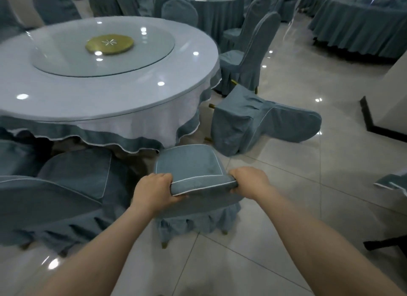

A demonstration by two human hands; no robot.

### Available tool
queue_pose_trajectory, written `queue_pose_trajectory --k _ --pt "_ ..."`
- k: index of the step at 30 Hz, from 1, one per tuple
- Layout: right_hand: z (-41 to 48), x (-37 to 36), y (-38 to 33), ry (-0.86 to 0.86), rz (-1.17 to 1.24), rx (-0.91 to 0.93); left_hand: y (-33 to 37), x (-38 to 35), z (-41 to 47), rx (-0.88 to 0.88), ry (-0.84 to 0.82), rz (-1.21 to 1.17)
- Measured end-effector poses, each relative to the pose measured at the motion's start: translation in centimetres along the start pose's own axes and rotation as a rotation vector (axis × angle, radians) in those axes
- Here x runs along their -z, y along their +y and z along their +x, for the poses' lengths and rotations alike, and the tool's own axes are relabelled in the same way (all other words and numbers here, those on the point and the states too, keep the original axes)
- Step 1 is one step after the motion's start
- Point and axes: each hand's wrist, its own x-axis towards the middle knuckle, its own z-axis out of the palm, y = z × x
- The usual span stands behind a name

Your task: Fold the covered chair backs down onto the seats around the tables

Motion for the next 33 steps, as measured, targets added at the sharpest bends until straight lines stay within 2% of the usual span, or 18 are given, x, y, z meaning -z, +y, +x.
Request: queue_pose_trajectory --k 5,8,12,16,20,24,28,30,33 --pt "4.4 1.2 -0.2 0.083 0.033 0.005 0.5 0.2 0.9 0.113 -0.001 0.046" --pt "7.3 1.7 -0.5 0.095 -0.04 0.055 0.7 -0.1 1.8 0.184 -0.003 0.091" --pt "9.6 1.9 0.0 0.105 -0.098 0.087 1.3 -0.6 3.0 0.338 -0.056 -0.022" --pt "10.7 1.8 0.5 0.104 -0.055 0.1 1.8 -0.6 4.1 0.446 -0.086 -0.123" --pt "11.1 2.1 0.4 0.092 -0.052 0.099 1.1 -0.7 4.6 0.458 -0.101 -0.201" --pt "10.7 2.2 0.7 0.077 -0.032 0.117 0.0 -0.3 4.8 0.356 -0.219 -0.352" --pt "10.1 2.7 1.6 -0.042 0.299 0.177 -1.4 0.6 4.9 0.306 -0.364 -0.677" --pt "10.0 3.4 2.0 -0.148 0.467 0.197 -1.6 0.8 5.1 0.288 -0.403 -0.689" --pt "10.3 4.4 2.6 -0.2 0.601 0.137 -1.3 1.1 6.2 0.313 -0.313 -0.72"
